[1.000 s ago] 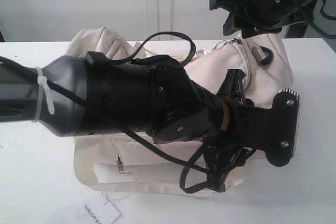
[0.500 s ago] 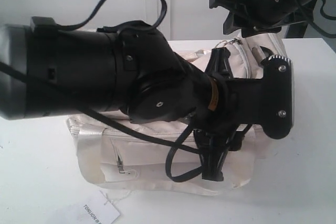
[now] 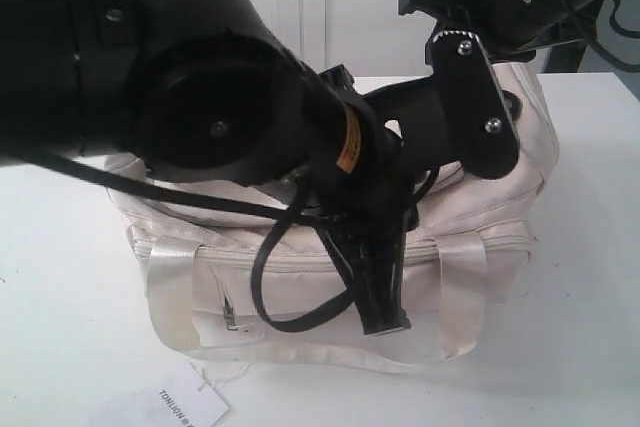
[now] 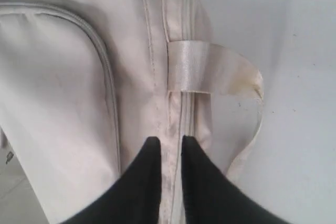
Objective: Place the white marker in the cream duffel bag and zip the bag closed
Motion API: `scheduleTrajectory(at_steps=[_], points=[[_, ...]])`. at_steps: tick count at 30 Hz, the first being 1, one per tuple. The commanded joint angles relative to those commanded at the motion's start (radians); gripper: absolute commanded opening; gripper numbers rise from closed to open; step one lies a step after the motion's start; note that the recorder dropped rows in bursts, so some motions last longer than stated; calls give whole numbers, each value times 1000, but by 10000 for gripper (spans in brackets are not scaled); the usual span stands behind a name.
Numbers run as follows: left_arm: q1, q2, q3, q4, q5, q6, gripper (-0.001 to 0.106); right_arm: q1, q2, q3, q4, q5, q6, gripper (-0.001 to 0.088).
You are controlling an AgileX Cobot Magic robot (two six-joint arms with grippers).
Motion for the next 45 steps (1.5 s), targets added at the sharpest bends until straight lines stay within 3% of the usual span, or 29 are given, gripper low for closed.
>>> scheduleTrajectory(at_steps=[1, 6, 9, 17, 23, 34, 42, 45], points=[[0, -12, 0, 0, 28, -23, 0, 0, 0, 0, 0, 4, 0, 365], [0, -32, 0, 8, 63, -105, 0, 0, 0, 0, 0, 29, 0, 350], [35, -54, 0, 7, 67, -170, 0, 0, 0, 0, -2, 49, 0, 350], [231, -130, 0, 7, 173, -269, 0, 0, 0, 0, -4, 66, 0, 350], [341, -145, 0, -3, 242, -288, 0, 0, 0, 0, -8, 67, 0, 350], [568, -145, 0, -151, 268, -282, 0, 0, 0, 0, -31, 70, 0, 350], [821, -145, 6, -259, 307, -272, 0, 0, 0, 0, -39, 87, 0, 350], [872, -145, 6, -268, 337, -272, 0, 0, 0, 0, -39, 94, 0, 350]])
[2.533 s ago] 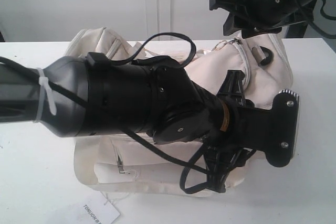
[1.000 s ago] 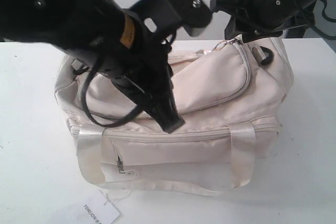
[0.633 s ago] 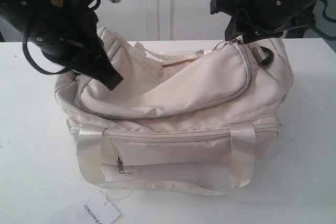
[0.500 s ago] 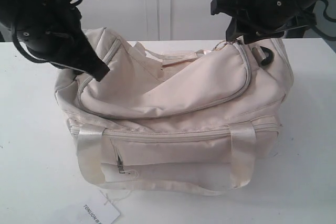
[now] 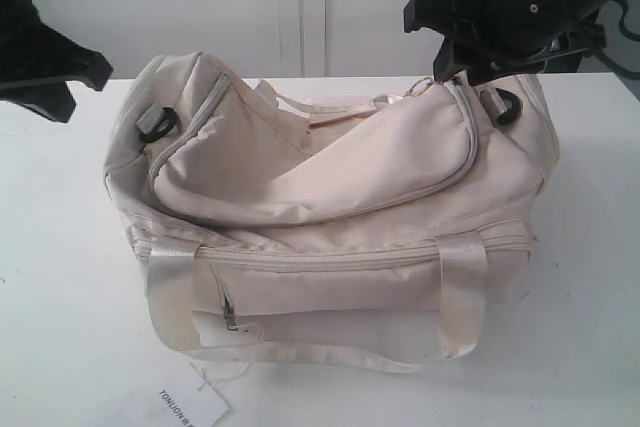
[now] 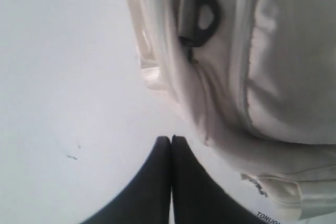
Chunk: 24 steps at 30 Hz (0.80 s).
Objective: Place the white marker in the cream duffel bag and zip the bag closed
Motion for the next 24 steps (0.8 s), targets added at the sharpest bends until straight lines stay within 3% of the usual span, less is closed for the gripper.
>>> scheduleTrajectory(at_steps=[2, 7, 24], points=[[22, 0, 0, -2, 14, 0, 0, 0, 0, 0, 0, 0, -5, 307], [36, 0, 0, 0, 22, -5, 0, 0, 0, 0, 0, 19, -7, -5], [36, 0, 0, 35, 44, -5, 0, 0, -51, 0, -24, 168, 0, 0]])
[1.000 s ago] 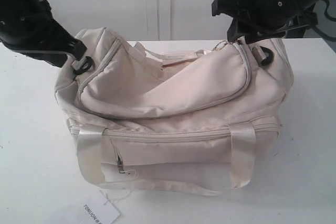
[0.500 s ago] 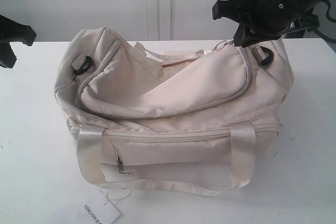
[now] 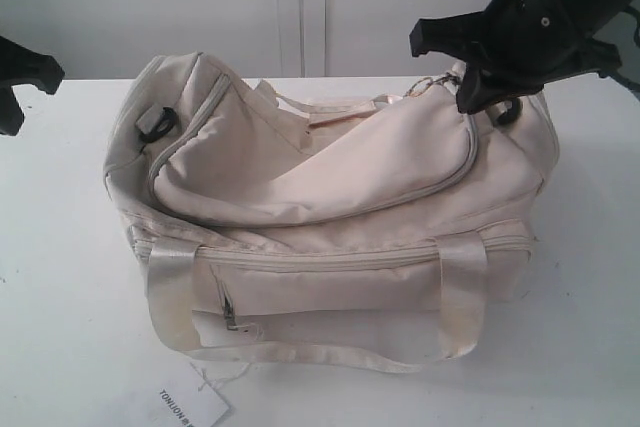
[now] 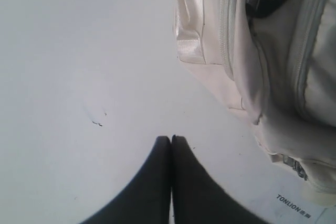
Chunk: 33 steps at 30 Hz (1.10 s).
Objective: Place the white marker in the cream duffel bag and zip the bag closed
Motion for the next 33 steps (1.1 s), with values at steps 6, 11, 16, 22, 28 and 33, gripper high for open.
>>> scheduleTrajectory(at_steps=[6, 11, 16, 22, 28, 33], points=[[0, 0, 47, -3, -18, 0, 0, 0, -93, 55, -77, 20, 37, 0], [11, 0, 75, -25, -39, 3, 0, 0, -168, 120, -154, 20, 89, 0], [80, 0, 76, -172, -48, 85, 0, 0, -219, 168, -169, 22, 89, 0], [98, -33, 88, -172, -33, 87, 0, 0, -229, 183, -170, 48, 87, 0], [98, -130, 138, -172, -42, 76, 0, 0, -229, 183, -170, 47, 87, 0], [98, -232, 182, -178, -44, 74, 0, 0, -229, 183, -168, 47, 87, 0]])
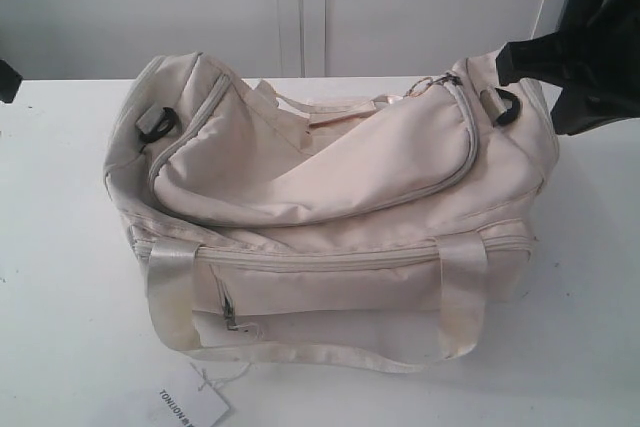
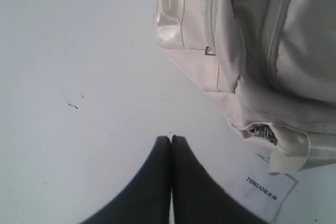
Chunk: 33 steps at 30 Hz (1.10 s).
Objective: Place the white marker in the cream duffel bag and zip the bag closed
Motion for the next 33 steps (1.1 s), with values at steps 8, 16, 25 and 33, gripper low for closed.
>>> scheduleTrajectory(at_steps=[8, 16, 25, 33], points=[[0, -160, 81, 0, 69, 3, 0, 0, 0, 0, 0, 0, 0, 0], [0, -270, 132, 10, 133, 3, 0, 0, 0, 0, 0, -2, 0, 0], [0, -279, 132, 37, 135, 80, 0, 0, 0, 0, 0, -2, 0, 0], [0, -293, 139, 49, 102, 80, 0, 0, 0, 0, 0, -2, 0, 0]])
